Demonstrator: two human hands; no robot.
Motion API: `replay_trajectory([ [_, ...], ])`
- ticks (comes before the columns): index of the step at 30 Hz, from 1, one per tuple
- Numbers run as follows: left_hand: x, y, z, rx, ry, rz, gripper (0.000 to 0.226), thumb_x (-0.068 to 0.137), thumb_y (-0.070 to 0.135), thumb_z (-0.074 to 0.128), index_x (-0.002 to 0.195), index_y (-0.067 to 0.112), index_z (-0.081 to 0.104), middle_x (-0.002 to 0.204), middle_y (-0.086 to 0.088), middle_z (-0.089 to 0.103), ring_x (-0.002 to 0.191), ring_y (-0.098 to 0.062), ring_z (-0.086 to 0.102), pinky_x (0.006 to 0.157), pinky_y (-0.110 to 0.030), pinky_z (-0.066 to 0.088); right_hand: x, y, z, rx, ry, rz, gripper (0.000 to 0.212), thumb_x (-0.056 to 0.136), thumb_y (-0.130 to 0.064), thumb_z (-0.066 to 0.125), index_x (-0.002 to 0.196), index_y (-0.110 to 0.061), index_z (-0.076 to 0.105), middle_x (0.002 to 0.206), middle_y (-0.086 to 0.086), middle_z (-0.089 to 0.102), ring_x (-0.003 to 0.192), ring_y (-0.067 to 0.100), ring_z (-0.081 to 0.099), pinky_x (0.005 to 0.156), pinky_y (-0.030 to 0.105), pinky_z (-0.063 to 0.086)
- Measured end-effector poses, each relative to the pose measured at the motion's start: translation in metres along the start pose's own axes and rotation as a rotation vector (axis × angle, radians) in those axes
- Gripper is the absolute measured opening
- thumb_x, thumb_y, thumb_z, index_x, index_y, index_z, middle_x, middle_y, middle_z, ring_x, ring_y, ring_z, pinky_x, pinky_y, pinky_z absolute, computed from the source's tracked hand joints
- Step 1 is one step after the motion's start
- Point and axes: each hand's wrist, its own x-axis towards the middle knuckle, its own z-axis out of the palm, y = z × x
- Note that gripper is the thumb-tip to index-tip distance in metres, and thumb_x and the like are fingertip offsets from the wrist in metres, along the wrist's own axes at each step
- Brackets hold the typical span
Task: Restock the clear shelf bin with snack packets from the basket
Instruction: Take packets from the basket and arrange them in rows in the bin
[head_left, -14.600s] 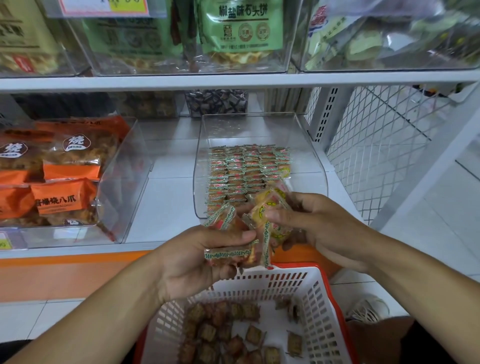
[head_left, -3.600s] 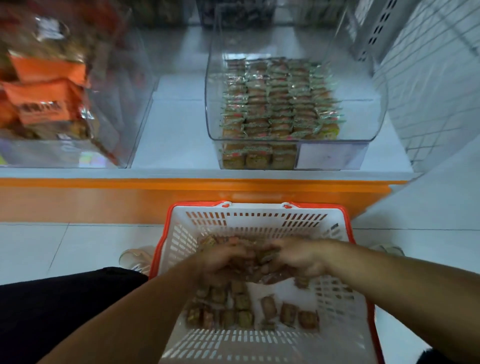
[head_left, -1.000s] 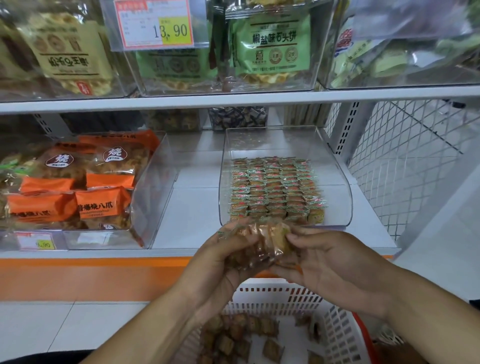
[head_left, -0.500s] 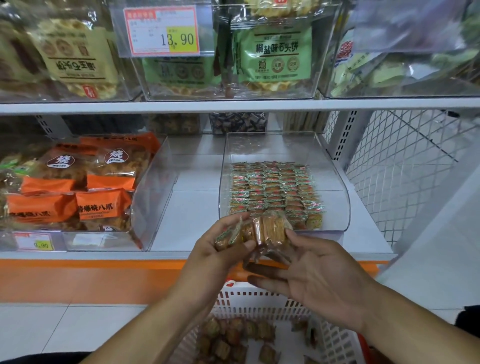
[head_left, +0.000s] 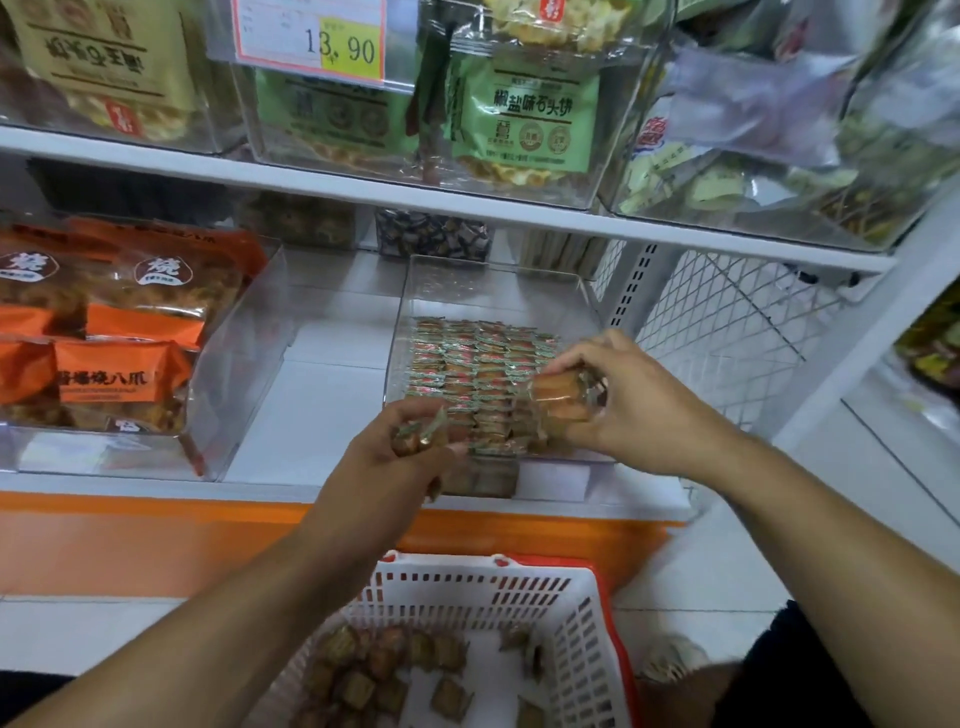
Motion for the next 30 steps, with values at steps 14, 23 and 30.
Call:
replay_trajectory([
  [14,0.010,0.007,0.009,0.047,0.007,-0.031,0.029,0.093,0.020,0.072,0.114,0.037,0.061,0.103,0.014,0.073,0.087,-0.006,0.068,0.067,-0.023,0.048,0.066,0.001,0.037,-0.999,-0.777,-0.070,0.037,0.081,-0.010,0.074,0.116,-0.017,0.065,0.111,0.005,0.064,0.072,0.016,0.051,0.057,0.026,0.047],
  [23,0.012,0.006,0.010,0.089,-0.011,-0.055,0.033,0.093,0.021,0.072,0.115,0.040,0.057,0.107,0.015,0.071,0.097,-0.012,0.068,0.079,-0.031,0.052,0.071,0.013,0.017,-0.688,-0.922,0.150,0.079,0.092,-0.013,0.069,0.158,-0.026,0.027,0.160,-0.001,0.035,0.141,0.023,0.039,0.108,0.026,0.036],
  [30,0.013,0.005,0.013,0.095,0.000,-0.092,0.032,0.092,0.019,0.073,0.113,0.040,0.058,0.108,0.013,0.072,0.098,-0.014,0.068,0.077,-0.030,0.052,0.062,0.001,0.021,-1.006,-0.987,0.135,0.031,0.098,-0.004,0.048,0.127,-0.006,0.057,0.112,0.008,0.058,0.102,0.029,0.056,0.064,0.030,0.044],
])
